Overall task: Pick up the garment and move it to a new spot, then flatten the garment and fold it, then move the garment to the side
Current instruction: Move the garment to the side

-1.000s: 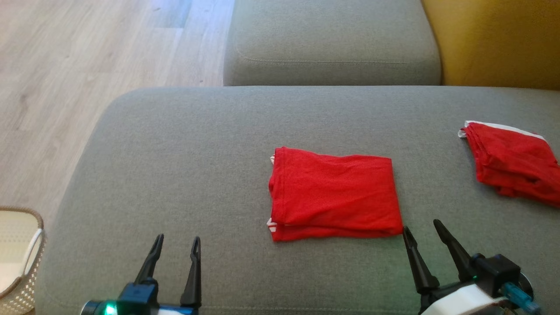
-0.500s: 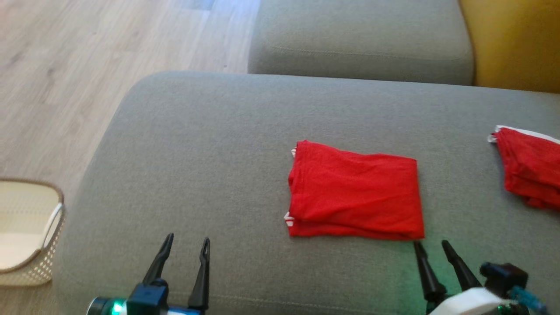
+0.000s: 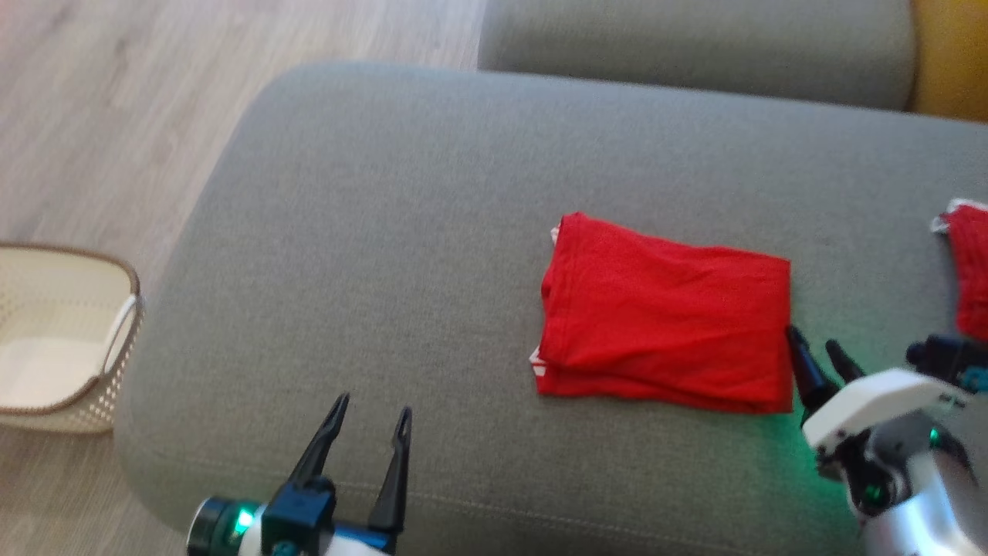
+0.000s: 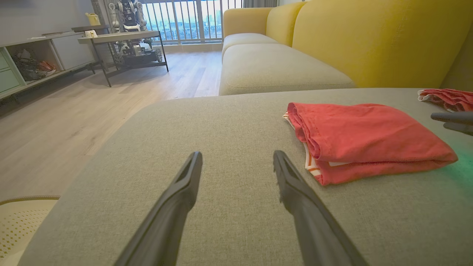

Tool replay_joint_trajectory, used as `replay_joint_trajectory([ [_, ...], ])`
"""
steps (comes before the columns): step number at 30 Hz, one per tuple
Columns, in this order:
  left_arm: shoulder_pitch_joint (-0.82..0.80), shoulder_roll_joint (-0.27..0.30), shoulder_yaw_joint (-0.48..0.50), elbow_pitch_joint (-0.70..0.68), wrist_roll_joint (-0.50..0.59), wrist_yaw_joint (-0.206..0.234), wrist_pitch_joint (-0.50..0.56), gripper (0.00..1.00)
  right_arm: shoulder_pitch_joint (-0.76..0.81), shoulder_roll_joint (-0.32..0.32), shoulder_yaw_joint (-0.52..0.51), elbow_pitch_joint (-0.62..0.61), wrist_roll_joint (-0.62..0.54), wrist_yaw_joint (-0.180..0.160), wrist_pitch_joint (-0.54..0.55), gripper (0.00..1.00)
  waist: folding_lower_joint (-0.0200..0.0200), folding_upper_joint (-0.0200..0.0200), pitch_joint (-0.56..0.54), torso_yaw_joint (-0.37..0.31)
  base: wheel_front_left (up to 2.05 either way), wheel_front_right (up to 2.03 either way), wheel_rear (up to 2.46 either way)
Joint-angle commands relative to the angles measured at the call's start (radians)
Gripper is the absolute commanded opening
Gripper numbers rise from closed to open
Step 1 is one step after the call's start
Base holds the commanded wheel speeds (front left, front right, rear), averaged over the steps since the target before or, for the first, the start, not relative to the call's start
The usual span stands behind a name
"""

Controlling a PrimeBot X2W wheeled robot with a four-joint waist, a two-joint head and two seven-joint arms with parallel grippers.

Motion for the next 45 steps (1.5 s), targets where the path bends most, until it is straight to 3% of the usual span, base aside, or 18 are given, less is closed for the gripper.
replay_joint_trajectory([
  [1,-0.062,-0.016,0.024,-0.029,0.015,-0.007,-0.012,1.0,-0.062,-0.019,0.016,-0.015,0.017,0.0,0.019,1.0,-0.0002,0.0,0.029,0.013,0.0,0.0,0.0],
  [9,-0.123,-0.029,0.003,-0.028,0.015,-0.014,-0.012,1.0,-0.152,-0.06,0.013,0.056,0.093,0.0,0.146,1.0,-0.0002,0.0,0.114,0.03,0.0,0.0,0.0],
  [11,-0.136,-0.032,-0.002,-0.026,0.015,-0.014,-0.012,1.0,-0.156,-0.064,0.023,0.064,0.103,0.0,0.173,0.62,-0.0002,0.0,0.126,0.032,0.0,0.0,0.0],
  [12,-0.141,-0.034,-0.003,-0.026,0.014,-0.013,-0.012,1.0,-0.154,-0.066,0.032,0.062,0.107,0.0,0.183,0.48,-0.0002,0.0,0.131,0.032,0.0,0.0,0.0],
  [14,-0.147,-0.036,-0.005,-0.025,0.013,-0.009,-0.012,1.0,-0.148,-0.068,0.04,0.054,0.119,0.0,0.196,0.07,-0.0002,0.0,0.136,0.029,0.0,0.0,0.0],
  [15,-0.149,-0.037,-0.007,-0.024,0.012,-0.008,-0.012,1.0,-0.142,-0.071,0.043,0.046,0.124,0.0,0.198,0.0,-0.0002,0.0,0.138,0.028,0.0,0.0,0.0],
  [25,-0.162,-0.036,-0.001,-0.031,0.014,-0.009,-0.012,1.0,-0.132,-0.135,0.091,-0.119,0.08,0.0,0.155,0.0,-0.0002,0.0,0.154,-0.066,0.0,0.0,0.0],
  [33,-0.213,-0.023,-0.006,-0.051,0.031,-0.023,-0.012,1.0,-0.304,-0.241,0.092,-0.227,0.006,0.0,0.209,0.0,-0.0002,0.0,0.218,-0.203,0.0,0.0,0.0],
  [45,-0.28,-0.014,-0.02,-0.048,0.038,-0.033,-0.012,1.0,-0.475,-0.354,-0.004,-0.262,-0.143,0.0,0.274,0.0,-0.0002,0.0,0.294,-0.263,0.0,0.0,0.0],
])
